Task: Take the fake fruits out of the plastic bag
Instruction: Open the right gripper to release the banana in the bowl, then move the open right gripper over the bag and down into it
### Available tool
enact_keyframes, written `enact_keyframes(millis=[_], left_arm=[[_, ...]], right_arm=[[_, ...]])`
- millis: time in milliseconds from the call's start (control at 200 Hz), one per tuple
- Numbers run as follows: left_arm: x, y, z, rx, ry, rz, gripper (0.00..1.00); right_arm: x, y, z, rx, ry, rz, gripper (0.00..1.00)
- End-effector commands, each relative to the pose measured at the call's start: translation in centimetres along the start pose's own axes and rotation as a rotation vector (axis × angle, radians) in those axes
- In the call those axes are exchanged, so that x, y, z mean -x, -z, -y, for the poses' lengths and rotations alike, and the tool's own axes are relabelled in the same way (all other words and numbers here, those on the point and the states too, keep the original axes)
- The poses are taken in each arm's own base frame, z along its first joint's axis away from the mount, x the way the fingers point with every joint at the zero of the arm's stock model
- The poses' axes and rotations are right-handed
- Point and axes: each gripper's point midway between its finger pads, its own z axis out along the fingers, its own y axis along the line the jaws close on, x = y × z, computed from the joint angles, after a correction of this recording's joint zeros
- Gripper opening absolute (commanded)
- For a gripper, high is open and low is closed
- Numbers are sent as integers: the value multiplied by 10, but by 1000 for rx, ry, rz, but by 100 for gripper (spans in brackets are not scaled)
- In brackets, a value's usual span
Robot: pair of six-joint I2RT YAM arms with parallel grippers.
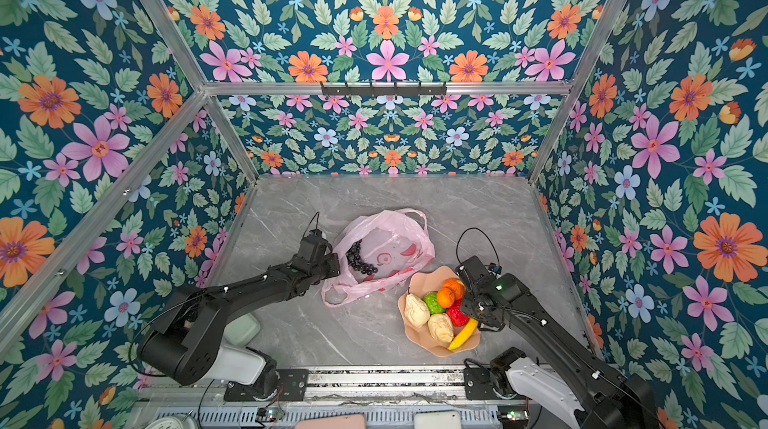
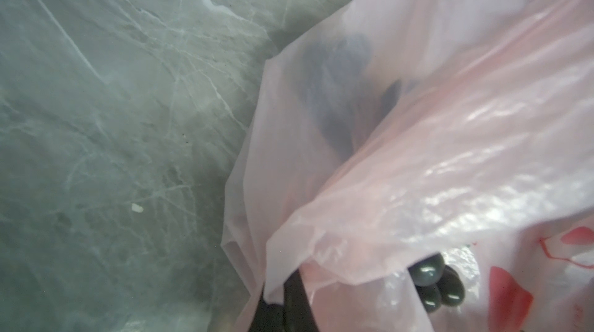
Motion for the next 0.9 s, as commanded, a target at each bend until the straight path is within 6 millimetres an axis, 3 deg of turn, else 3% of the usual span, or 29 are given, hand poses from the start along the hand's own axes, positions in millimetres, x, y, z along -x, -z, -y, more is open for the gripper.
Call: enact_keyframes(millis=[0,140,265,475,645,895], left_arm=[[4,1,2,-7,4,9,0],[4,2,3,-9,7,12,0],[6,6,0,0,15,27,0],[9,18,-12,36,71,85,0],[12,27,-25,62,124,127,0],[11,22,-34,80,140,71,0]], right_arm=[[7,9,7,-30,8,37,43],[22,29,7,-35,19,104,44],[45,54,-13,33,53,186,44],[73,74,-96,226,198,270,44],[84,70,-163,369,274,265,44],[87,58,-255,515,391,223,45]])
